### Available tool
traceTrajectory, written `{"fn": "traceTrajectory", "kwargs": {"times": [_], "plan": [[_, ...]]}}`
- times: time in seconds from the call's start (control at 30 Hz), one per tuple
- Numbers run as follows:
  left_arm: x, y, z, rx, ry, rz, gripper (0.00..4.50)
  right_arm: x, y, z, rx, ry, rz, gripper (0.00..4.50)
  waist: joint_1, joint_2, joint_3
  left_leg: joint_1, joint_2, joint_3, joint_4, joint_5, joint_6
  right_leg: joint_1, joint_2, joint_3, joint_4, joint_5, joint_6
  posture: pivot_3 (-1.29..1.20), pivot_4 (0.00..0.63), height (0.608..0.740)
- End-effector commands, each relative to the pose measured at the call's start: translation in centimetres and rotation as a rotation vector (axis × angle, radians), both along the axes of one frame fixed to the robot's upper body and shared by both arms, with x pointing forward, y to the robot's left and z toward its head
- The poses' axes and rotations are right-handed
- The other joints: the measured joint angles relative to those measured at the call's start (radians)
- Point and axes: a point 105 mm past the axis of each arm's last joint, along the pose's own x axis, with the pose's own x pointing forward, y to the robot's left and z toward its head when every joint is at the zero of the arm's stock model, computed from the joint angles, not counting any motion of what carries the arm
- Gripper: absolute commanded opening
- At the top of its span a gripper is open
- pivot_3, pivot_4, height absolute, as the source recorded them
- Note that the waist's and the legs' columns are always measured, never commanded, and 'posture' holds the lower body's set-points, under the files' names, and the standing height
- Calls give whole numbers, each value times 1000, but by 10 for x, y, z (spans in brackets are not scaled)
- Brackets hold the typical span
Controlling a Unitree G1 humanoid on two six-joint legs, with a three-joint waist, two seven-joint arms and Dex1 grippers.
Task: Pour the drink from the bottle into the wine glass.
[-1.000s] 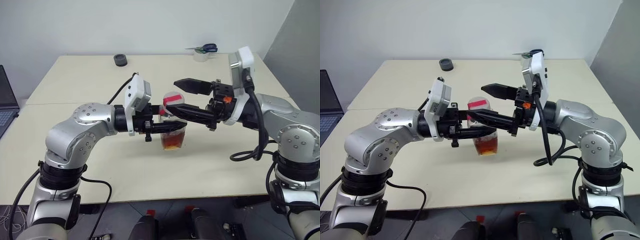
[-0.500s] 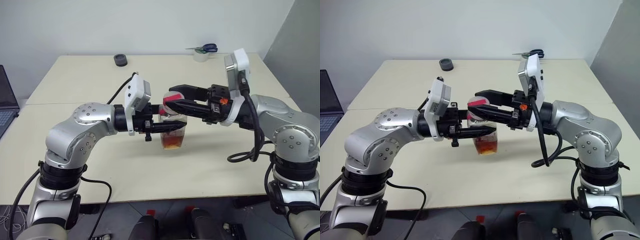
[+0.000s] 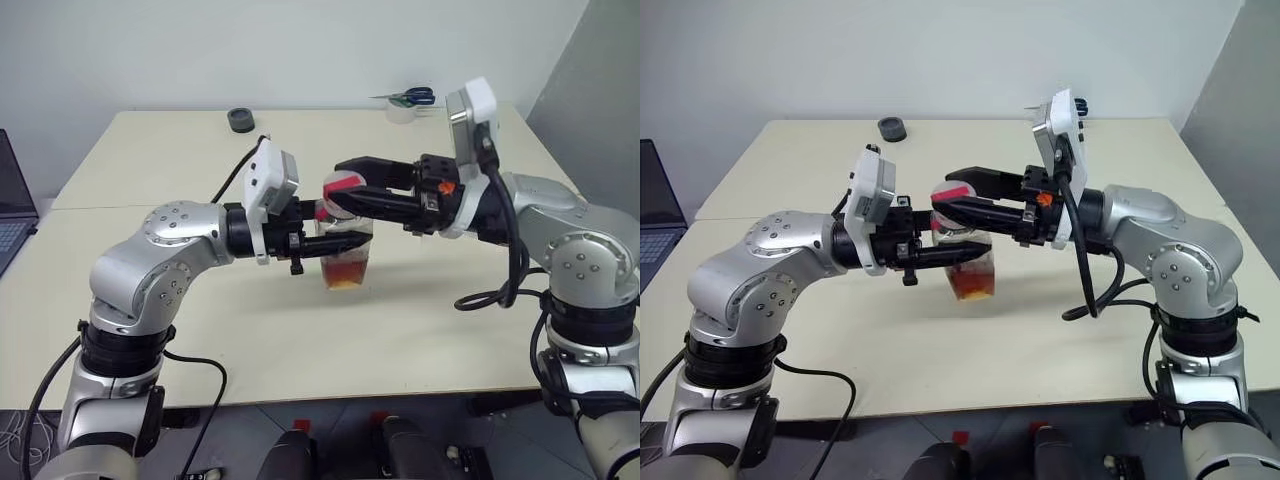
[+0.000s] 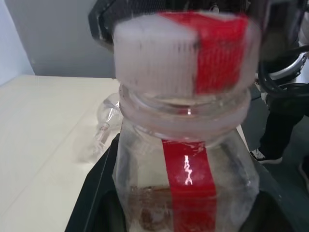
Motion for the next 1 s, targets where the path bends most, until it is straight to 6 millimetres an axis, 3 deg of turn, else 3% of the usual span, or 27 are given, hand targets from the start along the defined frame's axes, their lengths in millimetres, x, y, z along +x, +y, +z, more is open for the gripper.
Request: {"fn": "traceTrajectory", "kwargs": {"times": [0.03,0.13,0.27,0.43,0.6,0.77,1.0], "plan": [[-10,-5,6,-11,-34,-54,1859,10,-17,18,4,-143,-117,1766,2,0,0,0,0,0,0,0,0,0,0,0,0,0,0,0,150,740],[-9,-5,5,-11,-33,-52,1859,18,-23,5,-69,-223,-176,1766,1,0,0,0,0,0,0,0,0,0,0,0,-1,0,0,0,150,740],[-9,-6,4,-14,-32,-57,1859,26,-35,20,112,-35,-203,1766,-2,0,0,0,1,0,0,0,0,0,0,1,0,0,0,0,150,740],[-9,-5,5,-16,-35,-52,1859,33,-66,1,73,-18,-368,1766,3,0,0,0,0,0,0,0,0,0,0,1,0,0,0,0,150,740],[-10,-4,3,-18,-27,-46,1859,30,-112,-71,12,95,-659,1766,14,-1,0,-1,0,-2,0,0,1,3,-1,1,-4,-1,2,0,150,740],[-7,-7,6,-20,-30,-52,1859,45,-151,-152,-71,175,-1066,1766,3,-1,0,1,0,3,0,0,1,1,0,3,0,-1,2,0,150,740],[-7,-11,10,-20,-40,-66,1859,52,-145,-199,-100,228,-1171,1766,-2,0,0,3,0,3,0,0,0,1,5,3,2,-1,2,0,150,740]]}}
